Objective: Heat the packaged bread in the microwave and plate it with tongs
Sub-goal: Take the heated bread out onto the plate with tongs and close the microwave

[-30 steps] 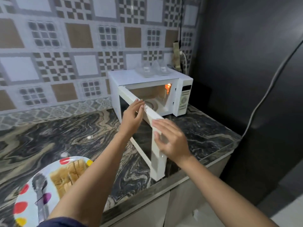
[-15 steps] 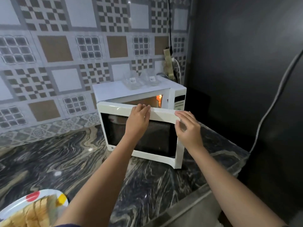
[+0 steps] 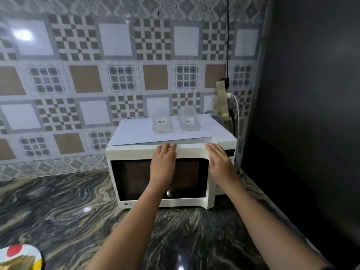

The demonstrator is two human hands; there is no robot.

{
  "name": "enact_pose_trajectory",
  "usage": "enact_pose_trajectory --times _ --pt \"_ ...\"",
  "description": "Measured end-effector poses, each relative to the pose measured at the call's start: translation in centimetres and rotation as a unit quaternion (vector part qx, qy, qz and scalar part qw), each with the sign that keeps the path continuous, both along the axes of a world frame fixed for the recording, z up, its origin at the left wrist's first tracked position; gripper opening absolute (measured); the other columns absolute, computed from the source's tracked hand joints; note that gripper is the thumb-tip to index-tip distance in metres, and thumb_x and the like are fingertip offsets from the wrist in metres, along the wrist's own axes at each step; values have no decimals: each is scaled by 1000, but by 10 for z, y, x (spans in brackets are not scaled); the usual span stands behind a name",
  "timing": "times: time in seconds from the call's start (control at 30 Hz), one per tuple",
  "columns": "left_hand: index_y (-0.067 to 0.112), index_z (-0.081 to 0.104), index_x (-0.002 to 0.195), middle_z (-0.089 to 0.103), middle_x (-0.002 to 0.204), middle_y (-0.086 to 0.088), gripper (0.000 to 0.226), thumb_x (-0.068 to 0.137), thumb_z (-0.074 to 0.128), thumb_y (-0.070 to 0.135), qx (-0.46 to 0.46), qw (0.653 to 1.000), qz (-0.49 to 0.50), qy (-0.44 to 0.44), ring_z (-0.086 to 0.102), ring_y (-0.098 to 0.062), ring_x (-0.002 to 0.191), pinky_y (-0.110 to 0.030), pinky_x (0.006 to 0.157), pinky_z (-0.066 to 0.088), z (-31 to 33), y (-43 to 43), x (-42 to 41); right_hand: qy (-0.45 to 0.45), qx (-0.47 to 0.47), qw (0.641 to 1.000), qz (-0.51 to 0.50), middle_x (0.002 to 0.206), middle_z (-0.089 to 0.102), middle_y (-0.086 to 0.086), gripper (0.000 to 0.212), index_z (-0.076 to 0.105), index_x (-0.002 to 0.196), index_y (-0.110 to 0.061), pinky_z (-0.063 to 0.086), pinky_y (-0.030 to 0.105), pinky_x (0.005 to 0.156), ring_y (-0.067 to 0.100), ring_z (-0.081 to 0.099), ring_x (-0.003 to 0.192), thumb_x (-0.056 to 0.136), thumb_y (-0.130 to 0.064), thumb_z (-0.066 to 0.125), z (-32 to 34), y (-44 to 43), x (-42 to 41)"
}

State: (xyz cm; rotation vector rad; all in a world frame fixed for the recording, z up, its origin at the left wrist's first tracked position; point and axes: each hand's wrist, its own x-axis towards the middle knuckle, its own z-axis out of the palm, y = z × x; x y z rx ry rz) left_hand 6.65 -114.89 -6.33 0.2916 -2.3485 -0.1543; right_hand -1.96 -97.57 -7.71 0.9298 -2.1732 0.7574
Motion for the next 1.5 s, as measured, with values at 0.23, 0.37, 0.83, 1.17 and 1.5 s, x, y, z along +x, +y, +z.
enact_pose_trajectory --times 0.23,0.37,0.83,1.17,1.5 --pt "9 43 135 48 136 -12 43 92 47 11 -19 999 43 -12 43 -32 127 -40 109 35 -10 5 -14 -35 44 994 91 138 51 9 44 49 135 -5 25 32 116 24 43 133 91 3 44 7 7 -32" --pt "6 49 131 42 143 -17 44 89 54 15 62 994 35 89 36 -30 136 -35 113 29 -45 24 -8 -54 121 983 130 148 39 0 45 38 142 -13 9 39 121 15 29 141 97 -15 42 18 23 -47" --pt "9 44 80 53 76 -5 21 97 41 20 412 898 -117 -100 50 -19 67 -38 63 41 -74 108 -66 -37 148 988 32 151 33 6 96 30 145 -9 5 30 118 21 26 142 80 -76 12 11 30 -73" --pt "7 47 87 56 86 -13 19 97 37 19 353 930 -67 -77 54 -32 78 -37 64 37 -78 111 -79 -30 70 996 38 125 59 10 92 55 124 -5 38 41 99 30 55 116 81 -76 15 10 20 -81" --pt "13 40 84 55 93 -14 14 97 36 17 347 932 -50 -91 54 -34 83 -32 64 32 -68 111 -85 -35 43 998 15 114 63 7 69 60 113 -10 26 30 92 31 57 104 77 -65 39 10 14 -86"
